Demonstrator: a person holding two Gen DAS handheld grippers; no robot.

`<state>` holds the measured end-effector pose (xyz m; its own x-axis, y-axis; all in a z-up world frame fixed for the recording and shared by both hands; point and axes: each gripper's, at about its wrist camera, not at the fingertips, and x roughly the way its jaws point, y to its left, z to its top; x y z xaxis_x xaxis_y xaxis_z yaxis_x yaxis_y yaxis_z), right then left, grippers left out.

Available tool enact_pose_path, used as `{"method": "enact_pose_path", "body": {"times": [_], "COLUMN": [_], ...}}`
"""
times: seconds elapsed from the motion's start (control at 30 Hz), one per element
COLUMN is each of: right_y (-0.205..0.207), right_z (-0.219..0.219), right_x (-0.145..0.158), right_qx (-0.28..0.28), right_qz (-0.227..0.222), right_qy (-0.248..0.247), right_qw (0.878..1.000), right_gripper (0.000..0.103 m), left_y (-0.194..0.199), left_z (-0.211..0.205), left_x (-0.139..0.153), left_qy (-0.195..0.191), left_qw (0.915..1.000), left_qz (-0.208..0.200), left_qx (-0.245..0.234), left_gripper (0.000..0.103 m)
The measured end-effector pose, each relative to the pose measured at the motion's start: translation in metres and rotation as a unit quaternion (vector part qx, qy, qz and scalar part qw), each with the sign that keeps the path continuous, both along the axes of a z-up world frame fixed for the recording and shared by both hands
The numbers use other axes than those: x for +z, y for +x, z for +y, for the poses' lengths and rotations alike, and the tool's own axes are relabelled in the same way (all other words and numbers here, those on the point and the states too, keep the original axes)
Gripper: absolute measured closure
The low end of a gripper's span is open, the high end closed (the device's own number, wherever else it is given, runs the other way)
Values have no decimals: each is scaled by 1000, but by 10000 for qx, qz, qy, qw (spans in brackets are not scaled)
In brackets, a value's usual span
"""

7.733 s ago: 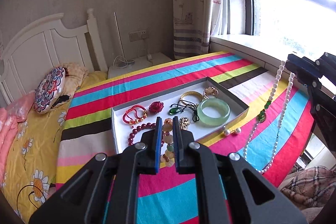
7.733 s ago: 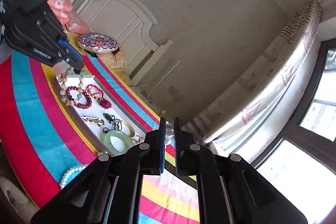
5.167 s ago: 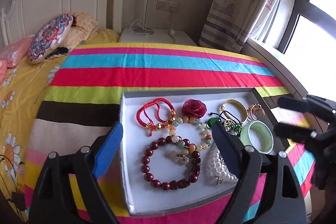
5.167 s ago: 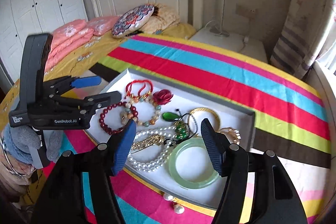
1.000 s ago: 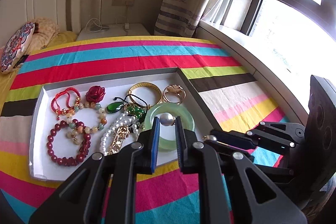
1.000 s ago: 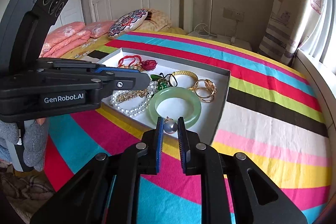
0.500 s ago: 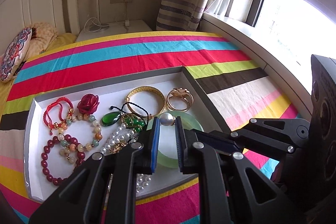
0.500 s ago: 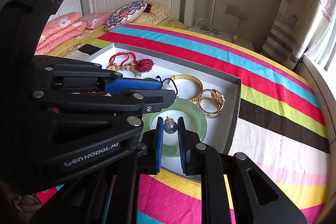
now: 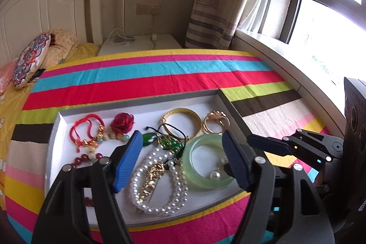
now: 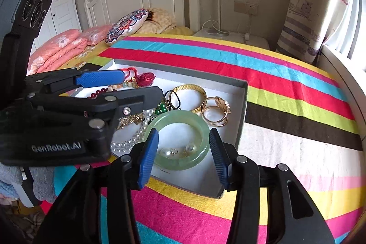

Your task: Organize jewelry

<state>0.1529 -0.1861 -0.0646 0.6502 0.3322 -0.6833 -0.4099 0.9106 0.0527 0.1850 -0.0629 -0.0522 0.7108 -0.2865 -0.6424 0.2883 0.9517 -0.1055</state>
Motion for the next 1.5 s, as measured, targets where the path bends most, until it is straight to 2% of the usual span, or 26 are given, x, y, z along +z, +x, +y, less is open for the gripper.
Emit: {"method": "enact_pose_path", "body": {"times": [0.1, 0.13, 0.2, 0.27, 0.37, 0.5, 0.6, 0.7, 0.8, 0.93, 1.0, 1.07, 1.23, 1.5], "right_y": [-11, -15, -25, -34, -42, -42, -55, -82, -107, -110, -109, -110, -115, -115], "right_z": [-5, -7, -11, -13, -15, -16, -14, -10, -6, -8, -10, -4, 11, 8], "right_x": [26, 36, 57, 77, 102, 116, 113, 100, 77, 53, 49, 48, 43, 42], "right_qx": [-141, -180, -261, -378, -587, -941, -1152, -1067, -1143, -1246, -1307, -1292, -1206, -1273], "right_qz": [-316, -427, -643, -853, -947, -492, -212, -340, -477, -95, 35, 13, -87, -75], "right_qy": [-4, 17, 69, 88, 72, 154, 236, 534, 540, 657, 720, 647, 399, 433], "right_qw": [9994, 9989, 9976, 9956, 9937, 9942, 9928, 9923, 9908, 9900, 9888, 9895, 9919, 9909], "right_gripper": [37, 35, 25, 17, 17, 17, 17, 17, 17, 17, 17, 17, 17, 17], "left_y": [-12, -17, -29, -39, -54, -73, -95, -117, -138, -161, -167, -170, -172, -172], "left_z": [17, 23, 35, 43, 48, 48, 55, 66, 67, 69, 68, 65, 65, 66], "left_x": [32, 44, 68, 89, 110, 123, 117, 96, 70, 42, 34, 32, 30, 32], "left_qy": [46, 52, 37, 115, 339, 793, 653, 371, 537, 469, 551, 677, 612, 600], "left_qw": [9988, 9977, 9943, 9921, 9896, 9849, 9854, 9883, 9850, 9863, 9844, 9825, 9834, 9835], "left_qz": [-416, -577, -895, -1038, -1131, -1060, -1004, -858, -934, -782, -847, -940, -953, -928], "left_qx": [268, 365, 570, 698, 820, 1117, 1208, 1208, 1349, 1373, 1440, 1455, 1416, 1434], "left_gripper": [8, 3, 2, 2, 2, 2, 2, 2, 2, 2, 2, 2, 2, 2]}}
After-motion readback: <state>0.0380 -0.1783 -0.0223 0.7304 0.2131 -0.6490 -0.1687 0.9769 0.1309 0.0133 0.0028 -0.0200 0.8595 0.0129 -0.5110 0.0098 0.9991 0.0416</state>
